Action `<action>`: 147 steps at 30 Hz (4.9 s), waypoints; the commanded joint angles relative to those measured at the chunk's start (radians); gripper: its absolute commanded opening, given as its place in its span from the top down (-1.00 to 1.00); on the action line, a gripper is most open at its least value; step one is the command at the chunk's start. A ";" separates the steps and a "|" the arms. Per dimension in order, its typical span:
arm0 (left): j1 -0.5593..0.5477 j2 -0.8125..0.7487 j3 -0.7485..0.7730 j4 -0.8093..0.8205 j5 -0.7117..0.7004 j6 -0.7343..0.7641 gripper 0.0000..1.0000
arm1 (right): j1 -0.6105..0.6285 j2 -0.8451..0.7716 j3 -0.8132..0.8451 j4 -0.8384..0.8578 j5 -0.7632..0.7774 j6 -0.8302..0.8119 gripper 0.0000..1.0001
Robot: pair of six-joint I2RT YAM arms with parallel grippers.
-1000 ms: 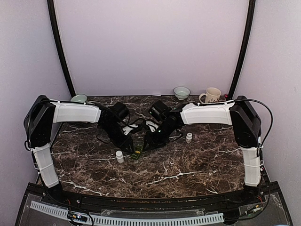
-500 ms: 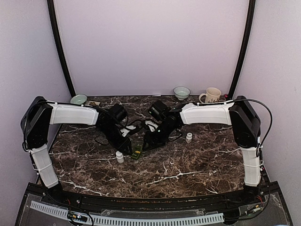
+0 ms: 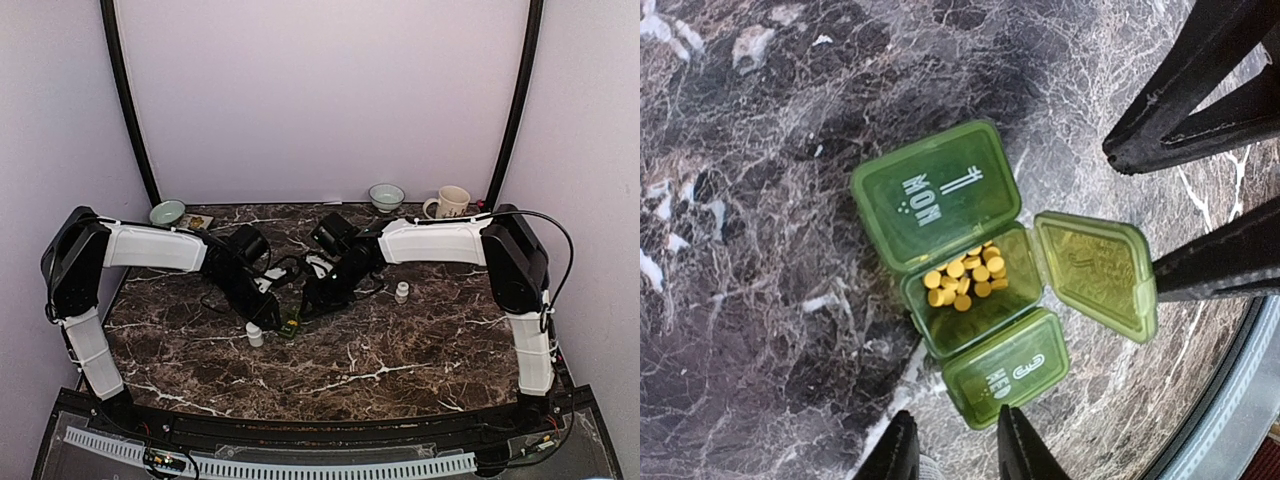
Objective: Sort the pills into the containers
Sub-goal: Hold the pill container at the center of the board, then close the lid of the pill container in the compartment of the pill container.
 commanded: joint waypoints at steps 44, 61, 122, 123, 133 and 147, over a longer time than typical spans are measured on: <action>-0.009 -0.067 -0.084 0.139 -0.029 -0.069 0.46 | 0.010 0.145 0.196 -0.113 0.072 0.026 0.18; -0.009 -0.089 -0.082 0.133 -0.013 -0.061 0.48 | 0.010 0.172 0.219 -0.126 0.054 0.029 0.16; 0.081 0.104 -0.017 0.207 0.127 -0.078 0.33 | 0.013 0.180 0.206 -0.132 0.048 0.018 0.17; 0.081 0.104 -0.021 0.209 0.127 -0.078 0.34 | 0.013 0.180 0.206 -0.132 0.048 0.018 0.17; 0.081 0.139 -0.043 0.204 0.133 -0.075 0.46 | 0.013 0.189 0.209 -0.132 0.044 0.018 0.17; 0.080 0.076 -0.003 0.191 0.119 -0.091 0.18 | 0.010 0.155 0.210 -0.113 0.050 0.006 0.14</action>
